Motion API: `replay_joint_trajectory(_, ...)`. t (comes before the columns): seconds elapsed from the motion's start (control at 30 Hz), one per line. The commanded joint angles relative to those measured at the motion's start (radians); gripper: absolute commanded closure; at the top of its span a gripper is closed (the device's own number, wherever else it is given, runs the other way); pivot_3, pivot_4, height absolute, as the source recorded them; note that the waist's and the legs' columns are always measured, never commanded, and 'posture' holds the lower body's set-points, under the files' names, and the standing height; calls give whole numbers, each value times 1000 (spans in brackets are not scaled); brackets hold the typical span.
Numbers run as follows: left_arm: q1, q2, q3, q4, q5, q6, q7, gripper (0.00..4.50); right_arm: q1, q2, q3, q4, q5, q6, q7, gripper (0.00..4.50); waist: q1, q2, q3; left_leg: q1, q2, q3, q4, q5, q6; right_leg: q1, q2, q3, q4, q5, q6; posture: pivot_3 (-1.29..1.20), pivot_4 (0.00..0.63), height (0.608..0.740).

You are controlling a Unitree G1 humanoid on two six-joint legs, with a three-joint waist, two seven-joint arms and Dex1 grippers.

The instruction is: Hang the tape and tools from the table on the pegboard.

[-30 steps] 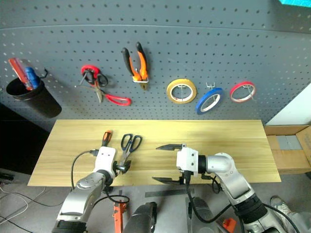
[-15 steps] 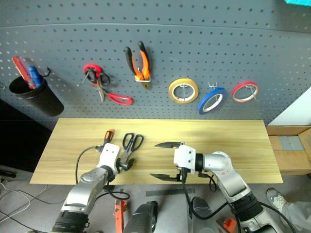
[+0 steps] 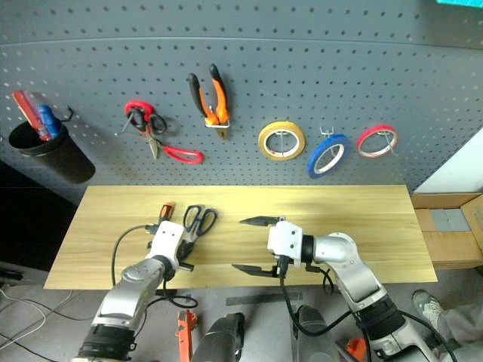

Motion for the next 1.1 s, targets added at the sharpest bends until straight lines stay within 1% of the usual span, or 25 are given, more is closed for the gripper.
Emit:
replay_joint_trajectory(0.03, 27, -3, 11, 8, 14, 20, 17, 3874, -10, 9, -15, -7, 22, -4, 3, 0, 0, 0, 0, 0, 0, 0, 0, 0, 0, 0, 0, 0, 0, 0, 0, 4, 337, 740)
replay_joint_trajectory(0.17, 34, -29, 38, -35, -15, -12, 22, 3874, -13, 4, -21, -4, 33, -6, 13, 0, 0, 0, 0, 0, 0, 0, 0, 0, 0, 0, 0, 0, 0, 0, 0, 9, 322, 740)
replay_joint_trajectory(0.27, 68, -60, 57, -115, -46, -54, 9, 3874, -16, 4, -37, 8, 35, -19, 5, 0, 1, 0, 0, 0, 0, -1, 0, 0, 0, 0, 0, 1, 0, 0, 0, 15, 298, 740)
replay_joint_trajectory(0.33, 121, -61, 54, -205, -49, -87, -3, 3874, -10, 3, -55, -6, 54, -11, 3, 0, 2, -1, -1, -1, 0, -2, 0, 0, 0, -1, 0, 1, -1, 0, 0, 20, 285, 740)
replay_joint_trajectory(0.47, 289, -81, 42, -417, -60, -125, -10, 3874, 33, -8, -106, -81, 176, 95, 16, 0, 5, -2, -2, -5, 2, -5, 0, 2, -4, -2, -2, 0, -3, 0, 0, 45, 248, 740)
replay_joint_trajectory(0.6, 372, -102, 43, -528, -16, -194, 37, 3874, 49, -6, -145, -148, 284, 189, 13, 0, 12, -3, -5, -7, 1, -6, 0, 2, -4, -2, -4, 0, -4, 1, 1, 67, 217, 740)
replay_joint_trajectory(0.67, 387, -110, 42, -564, -1, -217, 53, 3874, 43, 1, -162, -176, 340, 240, 7, 0, 20, -3, -10, -7, 0, -6, 1, 1, -2, -2, -4, -1, -4, 1, 2, 82, 186, 740)
replay_joint_trajectory(0.77, 407, -164, 58, -637, -13, -288, 91, 3874, 24, 37, -206, -245, 440, 320, -56, 0, 34, -5, -27, -7, -1, -4, 1, 1, -3, -2, -3, -3, -4, 1, 2, 91, 165, 740)
replay_joint_trajectory(0.83, 396, -164, 57, -659, 10, -352, 94, 3874, 10, 54, -222, -268, 471, 347, -81, 0, 40, -5, -38, -8, -1, -4, 1, 2, -4, -2, -2, -3, -4, 1, 2, 99, 143, 740)
replay_joint_trajectory(0.93, 379, -161, 55, -667, 31, -405, 98, 3874, -9, 76, -227, -263, 463, 338, -97, 0, 50, -5, -69, -8, -2, -1, 1, 2, -5, -2, -1, -3, -5, 1, 2, 102, 125, 740)
replay_joint_trajectory(1.03, 374, -166, 57, -667, 47, -446, 105, 3874, -26, 91, -227, -238, 436, 307, -101, 0, 55, -5, -87, -7, -2, 0, 1, 2, -5, -1, -1, -2, -5, 1, 2, 102, 114, 740)
replay_joint_trajectory(1.1, 347, -161, 86, -660, 61, -476, 124, 3874, -38, 102, -227, -214, 415, 285, -101, 0, 56, -6, -96, -5, -2, 1, 1, 2, -5, 0, -1, -2, -4, 1, 2, 103, 101, 740)
